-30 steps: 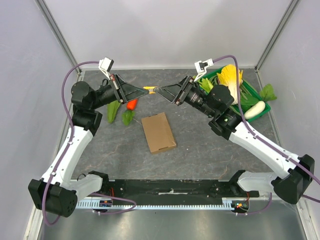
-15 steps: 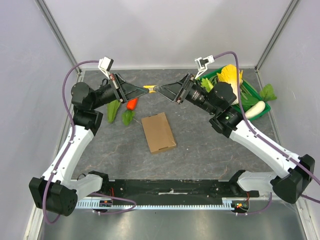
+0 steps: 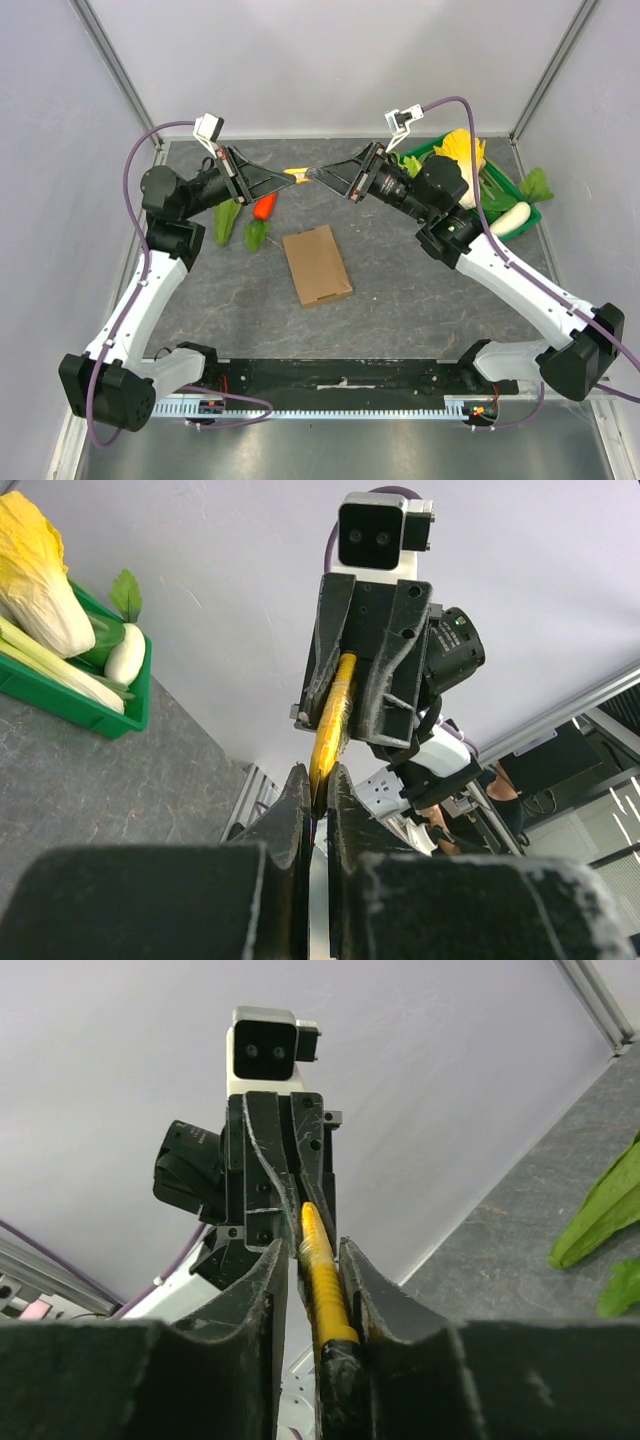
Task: Unpack the express box
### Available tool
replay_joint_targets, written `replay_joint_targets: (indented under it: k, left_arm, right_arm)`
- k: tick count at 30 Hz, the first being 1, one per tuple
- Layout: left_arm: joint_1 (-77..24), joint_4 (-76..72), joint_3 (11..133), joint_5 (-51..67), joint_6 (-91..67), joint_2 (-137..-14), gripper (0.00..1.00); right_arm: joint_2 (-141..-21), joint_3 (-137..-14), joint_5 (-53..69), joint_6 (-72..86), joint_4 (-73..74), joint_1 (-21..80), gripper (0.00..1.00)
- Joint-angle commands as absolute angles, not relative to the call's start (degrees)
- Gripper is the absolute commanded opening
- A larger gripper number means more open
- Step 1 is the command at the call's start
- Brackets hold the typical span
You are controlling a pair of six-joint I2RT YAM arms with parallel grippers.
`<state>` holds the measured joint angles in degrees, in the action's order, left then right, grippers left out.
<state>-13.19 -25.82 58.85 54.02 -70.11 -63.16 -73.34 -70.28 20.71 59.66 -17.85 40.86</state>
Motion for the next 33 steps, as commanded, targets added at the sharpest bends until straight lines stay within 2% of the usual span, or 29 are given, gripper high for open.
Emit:
replay_joint_targets:
  k: [1, 2, 3, 4, 5, 6, 8, 9, 12, 20, 25, 33]
  left_arm:
    - [-13.9, -25.3, 59.6, 56.0, -70.5, -64.8, 0.02]
    - [-13.9, -24.8, 59.9, 56.3, -70.4, -65.0, 0.02]
    - [-13.9, -24.6, 60.2, 56.9, -70.1, -65.4, 0.02]
    - [-13.9, -24.1, 60.6, 57.3, -69.8, -65.9, 0.02]
    - [-13.8, -23.4, 61.1, 57.4, -69.3, -66.0, 0.09]
    - [-13.8, -21.7, 61.3, 57.3, -68.2, -66.2, 0.29]
    - [-13.6, -20.5, 61.4, 56.7, -67.1, -65.9, 0.51]
    - [-13.6, -17.8, 61.3, 55.9, -65.2, -65.7, 0.68]
    - [-13.4, -9.2, 61.6, 52.5, -60.3, -65.0, 0.80]
    - [-13.4, 22.8, 60.9, 30.4, -45.8, -67.2, 0.88]
    - [-14.5, 19.8, 50.7, 28.6, -46.3, -71.3, 0.88]
    - [-15.6, 12.5, 42.5, 23.0, -43.8, -78.7, 0.87]
  right_arm:
    - [-74.1, -73.7, 23.5, 57.7, -16.6, 41.8, 0.24]
    - [-74.3, -73.9, 23.2, 57.3, -16.0, 41.8, 0.17]
    - [-74.2, -73.9, 22.9, 56.4, -15.0, 41.8, 0.04]
    - [-74.2, -74.0, 22.8, 56.0, -14.2, 41.8, 0.00]
    - [-74.2, -74.3, 21.7, 55.2, -13.5, 41.8, 0.00]
    - [-73.7, -74.3, 20.9, 53.4, -11.5, 41.9, 0.00]
    - [-73.2, -74.2, 19.2, 51.4, -9.2, 41.8, 0.00]
    - [-72.8, -74.2, 17.3, 50.4, -6.9, 41.7, 0.00]
    - [-71.5, -74.1, 11.5, 44.8, -1.4, 41.7, 0.00]
    - [-68.0, -67.2, -4.9, 31.0, 6.1, 41.8, 0.00]
    - [-67.4, -60.7, -11.7, 27.2, 4.8, 42.2, 0.00]
    - [-69.9, -52.4, -15.0, 26.7, -2.5, 43.7, 0.00]
